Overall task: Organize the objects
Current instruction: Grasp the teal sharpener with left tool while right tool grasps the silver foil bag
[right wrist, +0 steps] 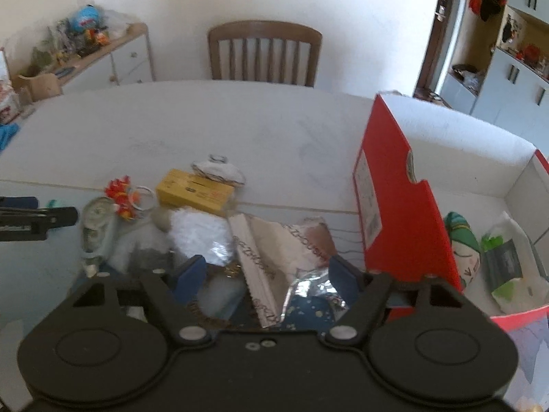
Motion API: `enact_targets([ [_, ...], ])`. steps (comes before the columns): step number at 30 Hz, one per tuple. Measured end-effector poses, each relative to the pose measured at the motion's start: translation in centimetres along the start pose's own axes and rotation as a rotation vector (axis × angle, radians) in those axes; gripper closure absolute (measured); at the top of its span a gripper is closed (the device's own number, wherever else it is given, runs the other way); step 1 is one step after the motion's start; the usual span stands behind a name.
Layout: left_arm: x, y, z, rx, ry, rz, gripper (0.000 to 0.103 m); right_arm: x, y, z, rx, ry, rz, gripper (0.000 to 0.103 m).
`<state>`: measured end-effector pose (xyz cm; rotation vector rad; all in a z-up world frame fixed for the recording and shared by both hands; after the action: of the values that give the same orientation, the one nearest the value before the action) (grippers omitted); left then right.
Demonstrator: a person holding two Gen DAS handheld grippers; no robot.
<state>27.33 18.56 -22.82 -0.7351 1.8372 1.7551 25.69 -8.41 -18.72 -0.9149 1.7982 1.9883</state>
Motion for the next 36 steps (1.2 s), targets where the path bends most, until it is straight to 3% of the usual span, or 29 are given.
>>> enact_targets([
  [3, -0.1, -0.1, 0.3, -0.003, 0.018, -0.008, 0.020, 0.1, -0.4, 0.0, 0.025, 0.014, -0.008, 0.027],
  [5, 0.0, -0.4, 0.5, 0.002, 0.030, 0.003, 0.033, 0.0, -0.7, -0.1, 0.041, 0.019, -0.007, 0.028],
  [10, 0.0, -0.2, 0.8, 0.008, 0.060, -0.008, 0.048, -0.3, -1.4, -0.5, 0.069, 0.004, -0.008, 0.035],
  [15, -0.1, -0.1, 1.1, 0.019, 0.073, -0.003, 0.070, -0.6, -1.8, -0.6, 0.087, -0.002, -0.014, 0.044],
  [19, -0.1, -0.1, 0.9, 0.012, 0.053, 0.001, 0.072, -0.8, -1.7, -0.6, 0.076, -0.004, -0.019, 0.061],
  [20, -0.1, -0.1, 0.8, 0.010, 0.043, 0.002, 0.072, -0.8, -1.7, -0.6, 0.079, -0.004, -0.020, 0.073],
  [21, -0.1, -0.1, 0.7, 0.006, 0.035, 0.003, 0.072, -0.9, -1.7, -0.8, 0.085, -0.008, -0.019, 0.075],
  [36, -1.6, 3.9, -1.4, 0.054, -0.023, -0.033, 0.072, -1.3, 2.5, -1.6, -0.009, -0.130, -0.040, 0.083],
])
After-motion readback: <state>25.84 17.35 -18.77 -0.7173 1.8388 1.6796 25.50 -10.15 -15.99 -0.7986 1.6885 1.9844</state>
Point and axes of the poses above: each gripper's, at about its wrist camera, not at the fingertips, and y roughly against the way its jaws point, z to its left, x to its underside, the point moved 7 cm from there along -y, roughly the way its jaws point, and after that the axes turned 3 degrees about -y, right-handed, at the moved point
